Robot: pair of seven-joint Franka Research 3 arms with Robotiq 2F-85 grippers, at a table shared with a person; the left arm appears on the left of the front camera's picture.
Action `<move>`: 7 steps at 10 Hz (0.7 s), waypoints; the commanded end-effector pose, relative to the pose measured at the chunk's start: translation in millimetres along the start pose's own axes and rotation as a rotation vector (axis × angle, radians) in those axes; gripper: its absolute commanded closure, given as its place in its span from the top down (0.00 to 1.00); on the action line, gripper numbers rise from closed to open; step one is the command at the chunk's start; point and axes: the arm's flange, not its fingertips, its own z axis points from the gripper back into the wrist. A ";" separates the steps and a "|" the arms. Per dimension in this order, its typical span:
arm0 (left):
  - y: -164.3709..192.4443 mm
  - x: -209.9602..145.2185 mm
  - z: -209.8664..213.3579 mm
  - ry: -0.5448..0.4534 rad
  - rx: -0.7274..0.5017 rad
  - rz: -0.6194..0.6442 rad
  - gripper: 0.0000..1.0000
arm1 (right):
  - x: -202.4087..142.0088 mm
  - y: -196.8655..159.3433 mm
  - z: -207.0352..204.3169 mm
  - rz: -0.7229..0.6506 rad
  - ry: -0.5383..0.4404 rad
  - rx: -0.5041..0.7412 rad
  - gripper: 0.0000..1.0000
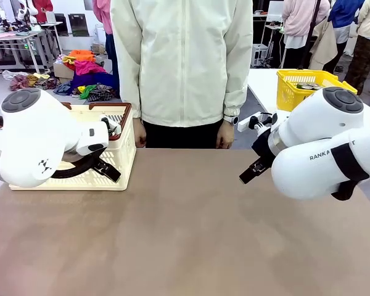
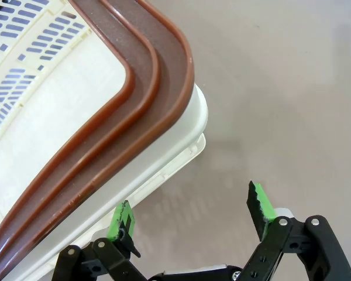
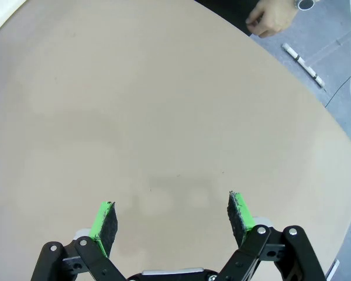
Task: Place the drinks into the Shopping basket.
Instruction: Pick up one drink and place it into the Shopping basket.
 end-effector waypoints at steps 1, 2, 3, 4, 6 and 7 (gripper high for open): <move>0.3 0.1 0.2 -0.001 0.000 0.000 1.00 | 0.0 -0.1 0.0 -0.001 0.000 0.000 1.00; 0.3 0.1 0.2 -0.001 0.000 0.000 1.00 | 0.0 -0.1 0.0 -0.001 0.000 0.000 1.00; 0.3 0.1 0.2 -0.001 0.000 0.000 1.00 | 0.0 -0.1 0.0 -0.001 0.000 0.000 1.00; 0.3 0.1 0.2 -0.001 0.000 0.000 1.00 | 0.0 -0.1 0.0 -0.001 0.000 0.000 1.00; 0.3 0.1 0.2 -0.001 0.000 0.000 1.00 | 0.0 -0.1 0.0 -0.001 0.000 0.000 1.00; 0.0 0.0 0.0 0.000 0.000 0.000 1.00 | 0.0 0.0 0.0 0.000 0.000 0.000 1.00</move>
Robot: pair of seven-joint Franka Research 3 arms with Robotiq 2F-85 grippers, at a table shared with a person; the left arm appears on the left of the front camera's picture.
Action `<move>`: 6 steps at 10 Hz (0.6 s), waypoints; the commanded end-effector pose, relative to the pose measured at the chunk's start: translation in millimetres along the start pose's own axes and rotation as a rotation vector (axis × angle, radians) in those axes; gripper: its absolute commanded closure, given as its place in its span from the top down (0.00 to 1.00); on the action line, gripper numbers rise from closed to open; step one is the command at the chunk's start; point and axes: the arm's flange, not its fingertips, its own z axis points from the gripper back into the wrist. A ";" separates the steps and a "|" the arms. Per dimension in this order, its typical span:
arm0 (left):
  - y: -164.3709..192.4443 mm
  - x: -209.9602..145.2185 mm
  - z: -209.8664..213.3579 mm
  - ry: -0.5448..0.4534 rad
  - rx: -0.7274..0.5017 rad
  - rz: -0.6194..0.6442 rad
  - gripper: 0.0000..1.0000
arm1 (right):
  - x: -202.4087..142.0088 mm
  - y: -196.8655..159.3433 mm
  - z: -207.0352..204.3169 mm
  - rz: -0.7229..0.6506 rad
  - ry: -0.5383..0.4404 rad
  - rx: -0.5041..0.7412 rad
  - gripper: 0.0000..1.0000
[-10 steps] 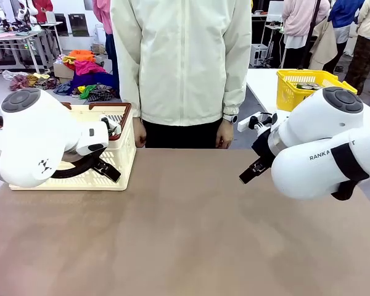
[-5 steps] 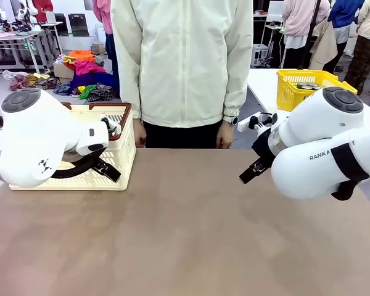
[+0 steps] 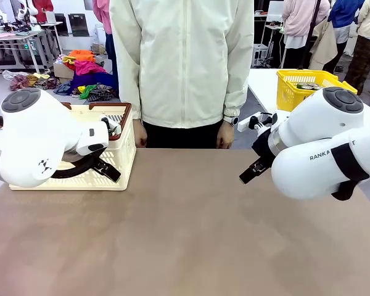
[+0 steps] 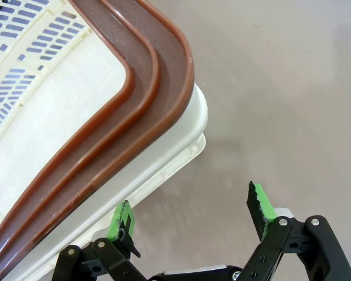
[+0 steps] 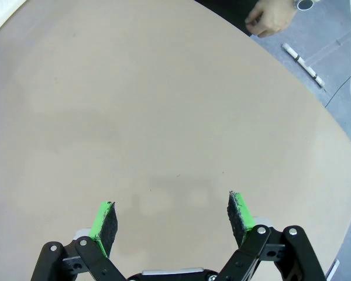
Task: Place the drinks into the Shopping basket.
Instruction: Pick up one drink and place it into the Shopping basket.
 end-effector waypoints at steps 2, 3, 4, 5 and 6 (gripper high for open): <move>-5.4 2.7 15.2 0.305 -0.308 0.064 1.00 | -11.4 -1.0 4.7 -0.165 0.404 0.242 1.00; -10.8 9.2 25.4 0.436 -0.402 0.254 1.00 | -14.3 -3.4 15.3 -0.288 0.430 0.419 1.00; -11.2 15.4 43.4 0.493 -0.524 0.384 1.00 | -10.7 -10.3 34.2 -0.515 0.410 0.460 1.00; -0.9 17.6 66.9 0.421 -0.663 0.428 1.00 | -14.2 -22.8 67.9 -0.530 0.291 0.643 1.00; 18.0 13.7 97.1 0.328 -0.770 0.469 1.00 | -22.9 -40.3 106.4 -0.520 0.182 0.817 1.00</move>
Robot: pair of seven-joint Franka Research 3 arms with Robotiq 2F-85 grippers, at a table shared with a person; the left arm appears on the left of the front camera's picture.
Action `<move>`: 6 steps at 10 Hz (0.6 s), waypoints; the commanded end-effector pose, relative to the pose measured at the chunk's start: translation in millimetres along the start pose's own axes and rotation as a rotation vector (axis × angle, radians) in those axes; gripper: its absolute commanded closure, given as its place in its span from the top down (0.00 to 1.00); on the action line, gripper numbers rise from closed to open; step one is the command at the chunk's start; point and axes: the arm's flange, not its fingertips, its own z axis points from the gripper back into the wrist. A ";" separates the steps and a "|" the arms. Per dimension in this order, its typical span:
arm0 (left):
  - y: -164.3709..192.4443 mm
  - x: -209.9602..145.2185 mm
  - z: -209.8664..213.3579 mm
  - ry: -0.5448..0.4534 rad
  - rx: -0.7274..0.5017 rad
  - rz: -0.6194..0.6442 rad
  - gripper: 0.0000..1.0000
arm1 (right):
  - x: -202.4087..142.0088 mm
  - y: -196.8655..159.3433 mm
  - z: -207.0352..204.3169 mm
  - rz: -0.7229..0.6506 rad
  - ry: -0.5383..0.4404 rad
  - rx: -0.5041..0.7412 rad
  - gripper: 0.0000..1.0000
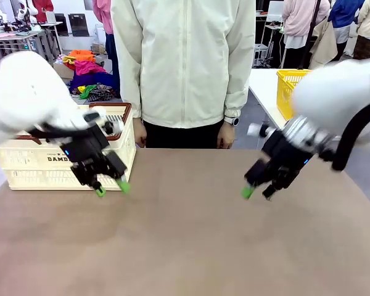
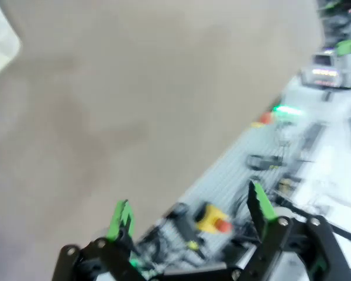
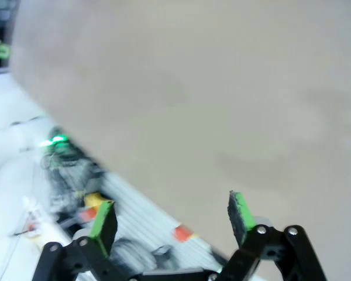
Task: Place the drinks into the Shopping basket.
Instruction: Pick up one drink and place it into the Shopping basket.
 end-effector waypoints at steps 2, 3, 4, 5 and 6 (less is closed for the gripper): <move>35.7 -59.0 133.3 -0.348 -0.330 0.051 1.00 | -66.7 -31.0 129.6 -0.041 -0.347 0.393 1.00; 59.9 -88.9 176.3 -0.436 -0.407 0.031 1.00 | -96.0 -52.4 160.1 -0.093 -0.445 0.433 1.00; 92.2 -111.3 210.1 -0.561 -0.465 0.094 1.00 | -123.6 -79.5 182.1 -0.153 -0.530 0.476 1.00; 127.2 -129.7 229.1 -0.621 -0.540 0.137 1.00 | -148.1 -109.4 196.5 -0.201 -0.597 0.533 1.00; 168.7 -147.3 237.3 -0.682 -0.632 0.184 1.00 | -177.7 -141.6 203.9 -0.262 -0.683 0.593 1.00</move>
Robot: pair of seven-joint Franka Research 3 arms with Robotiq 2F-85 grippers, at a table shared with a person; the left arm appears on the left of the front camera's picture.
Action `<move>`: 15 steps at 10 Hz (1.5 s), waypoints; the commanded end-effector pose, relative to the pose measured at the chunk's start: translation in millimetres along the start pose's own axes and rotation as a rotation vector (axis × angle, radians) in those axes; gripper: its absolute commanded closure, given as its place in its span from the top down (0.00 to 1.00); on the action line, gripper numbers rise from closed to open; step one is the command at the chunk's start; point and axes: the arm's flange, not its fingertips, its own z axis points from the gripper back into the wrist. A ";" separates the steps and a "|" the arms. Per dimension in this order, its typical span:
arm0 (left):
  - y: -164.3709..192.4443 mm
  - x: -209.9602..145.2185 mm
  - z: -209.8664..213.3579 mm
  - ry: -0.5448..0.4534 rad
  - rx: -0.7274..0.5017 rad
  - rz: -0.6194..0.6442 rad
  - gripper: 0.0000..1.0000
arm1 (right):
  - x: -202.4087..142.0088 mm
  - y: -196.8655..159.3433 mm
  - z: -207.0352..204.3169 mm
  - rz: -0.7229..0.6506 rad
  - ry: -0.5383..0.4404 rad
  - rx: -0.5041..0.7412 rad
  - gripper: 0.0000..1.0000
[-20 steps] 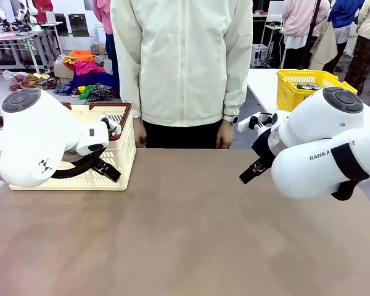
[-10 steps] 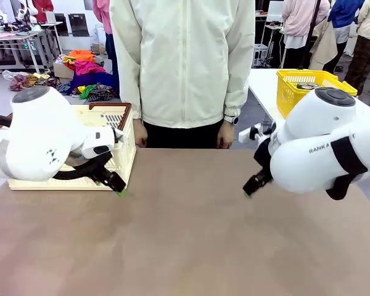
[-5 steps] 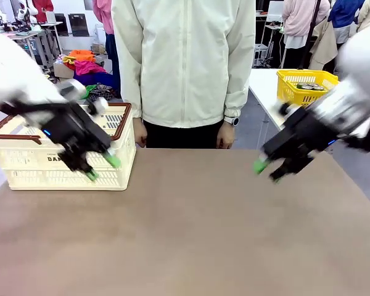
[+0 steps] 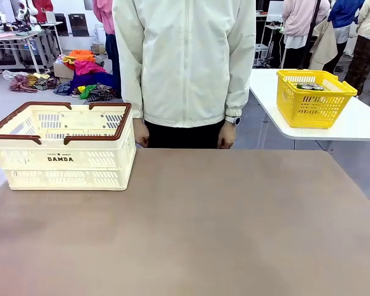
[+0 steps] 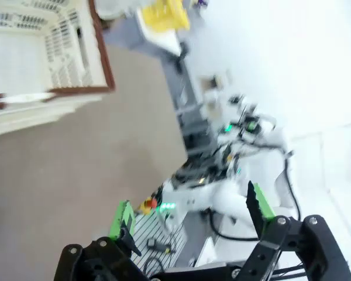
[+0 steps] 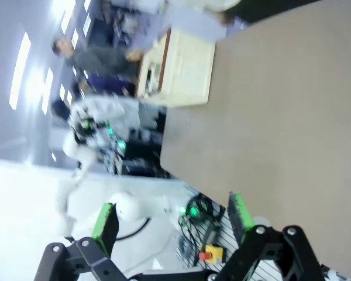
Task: Place the drinks into the Shopping basket.
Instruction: Pick up one drink and place it into the Shopping basket.
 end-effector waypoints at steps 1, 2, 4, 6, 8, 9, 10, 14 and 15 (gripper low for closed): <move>55.7 18.3 15.8 -0.080 -0.146 0.060 1.00 | -10.3 -53.3 31.1 -0.057 -0.147 0.122 1.00; 76.3 12.5 30.6 -0.135 -0.190 0.096 1.00 | -21.4 -73.2 51.1 -0.095 -0.230 0.142 1.00; 107.4 0.5 49.9 -0.200 -0.144 0.089 1.00 | -38.8 -97.9 66.5 -0.120 -0.334 0.167 1.00; 91.4 -0.2 46.4 -0.170 -0.150 0.131 1.00 | -31.9 -96.3 85.2 -0.162 -0.305 0.129 1.00; 91.4 -0.2 46.4 -0.170 -0.150 0.131 1.00 | -31.9 -96.3 85.2 -0.162 -0.305 0.129 1.00; 91.4 -0.2 46.4 -0.170 -0.150 0.131 1.00 | -31.9 -96.3 85.2 -0.162 -0.305 0.129 1.00; 91.4 -0.2 46.4 -0.170 -0.150 0.131 1.00 | -31.9 -96.3 85.2 -0.162 -0.305 0.129 1.00; 91.4 -0.2 46.4 -0.170 -0.150 0.131 1.00 | -31.9 -96.3 85.2 -0.162 -0.305 0.129 1.00; 91.4 -0.2 46.4 -0.170 -0.150 0.131 1.00 | -31.9 -96.3 85.2 -0.162 -0.305 0.129 1.00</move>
